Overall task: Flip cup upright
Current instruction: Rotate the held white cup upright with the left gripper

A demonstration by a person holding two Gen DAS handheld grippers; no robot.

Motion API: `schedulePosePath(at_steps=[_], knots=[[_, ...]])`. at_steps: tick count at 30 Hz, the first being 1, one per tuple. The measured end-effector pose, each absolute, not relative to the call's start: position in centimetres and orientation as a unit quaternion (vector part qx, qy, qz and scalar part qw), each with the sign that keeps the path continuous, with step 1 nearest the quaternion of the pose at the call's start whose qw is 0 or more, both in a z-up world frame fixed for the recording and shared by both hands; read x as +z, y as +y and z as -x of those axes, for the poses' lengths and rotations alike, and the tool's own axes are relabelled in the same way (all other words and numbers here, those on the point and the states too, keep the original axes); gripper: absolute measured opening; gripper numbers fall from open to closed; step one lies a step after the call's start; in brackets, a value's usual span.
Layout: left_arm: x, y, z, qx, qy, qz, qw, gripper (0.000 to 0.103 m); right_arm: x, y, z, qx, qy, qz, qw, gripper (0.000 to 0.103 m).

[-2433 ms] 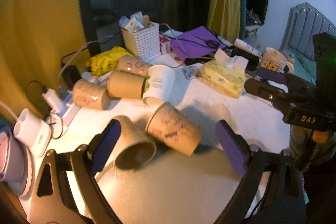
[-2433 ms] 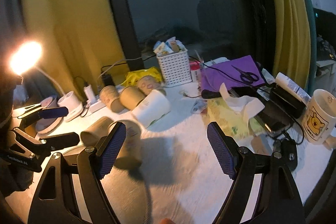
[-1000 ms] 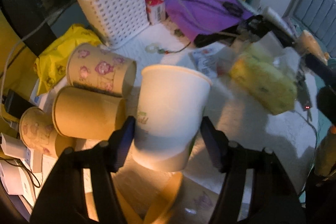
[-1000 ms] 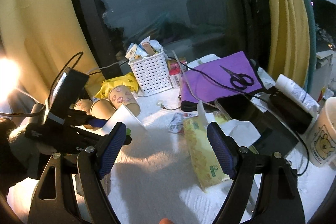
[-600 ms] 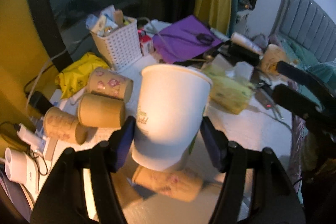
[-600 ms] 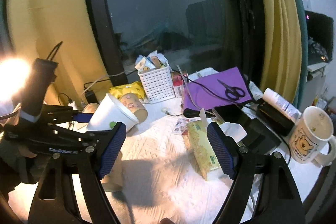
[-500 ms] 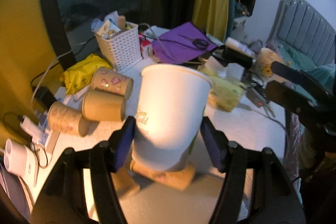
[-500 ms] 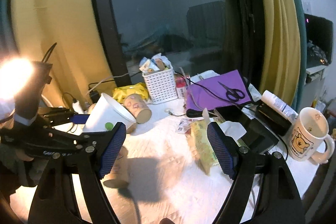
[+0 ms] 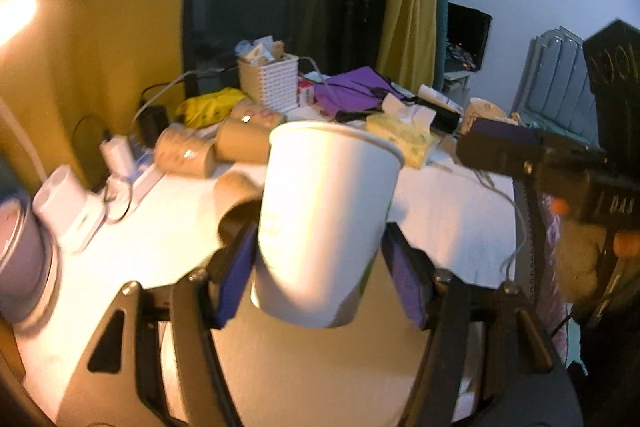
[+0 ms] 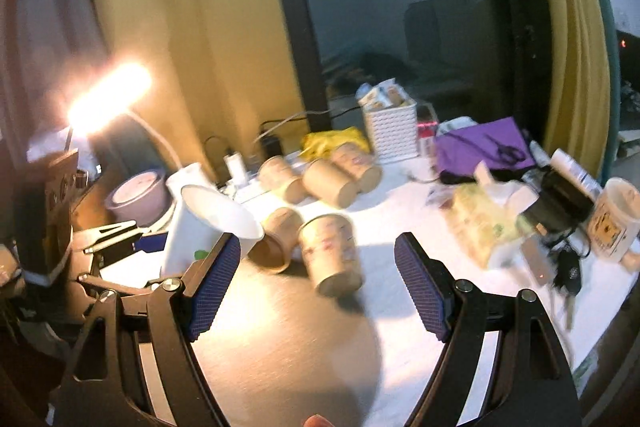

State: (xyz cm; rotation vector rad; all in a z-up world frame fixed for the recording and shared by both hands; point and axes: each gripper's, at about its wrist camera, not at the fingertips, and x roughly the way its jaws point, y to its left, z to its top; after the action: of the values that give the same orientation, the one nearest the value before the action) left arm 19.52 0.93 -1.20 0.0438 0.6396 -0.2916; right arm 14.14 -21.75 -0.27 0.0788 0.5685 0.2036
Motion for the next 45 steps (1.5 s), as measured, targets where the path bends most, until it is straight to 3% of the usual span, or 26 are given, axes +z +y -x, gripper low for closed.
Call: schedulePosePath(at_steps=[7, 14, 37, 39, 45], knots=[[-3.7, 2.8, -14.3, -0.132, 0.308, -0.014, 0.942, 0.064, -2.0, -17.6, -10.9, 0.136, 0.297, -0.033, 0.945, 0.083], [-4.5, 2.6, -10.7, -0.141, 0.236, 0.007, 0.961, 0.064, -3.2, -15.6, -9.5, 0.200, 0.314, -0.063, 0.926, 0.083], [-5.5, 1.5, -8.8, -0.178, 0.206, -0.020, 0.962, 0.064, -6.1, -13.7, -12.2, 0.287, 0.369, -0.144, 0.872, 0.083], [-5.5, 1.6, -8.9, -0.179, 0.207, -0.018, 0.962, 0.064, -6.2, -13.8, -12.4, 0.291, 0.373, -0.149, 0.868, 0.076], [-5.6, 1.7, -8.9, -0.179, 0.212, -0.016, 0.961, 0.065, -6.7, -13.8, -12.7, 0.293, 0.375, -0.155, 0.865, 0.071]])
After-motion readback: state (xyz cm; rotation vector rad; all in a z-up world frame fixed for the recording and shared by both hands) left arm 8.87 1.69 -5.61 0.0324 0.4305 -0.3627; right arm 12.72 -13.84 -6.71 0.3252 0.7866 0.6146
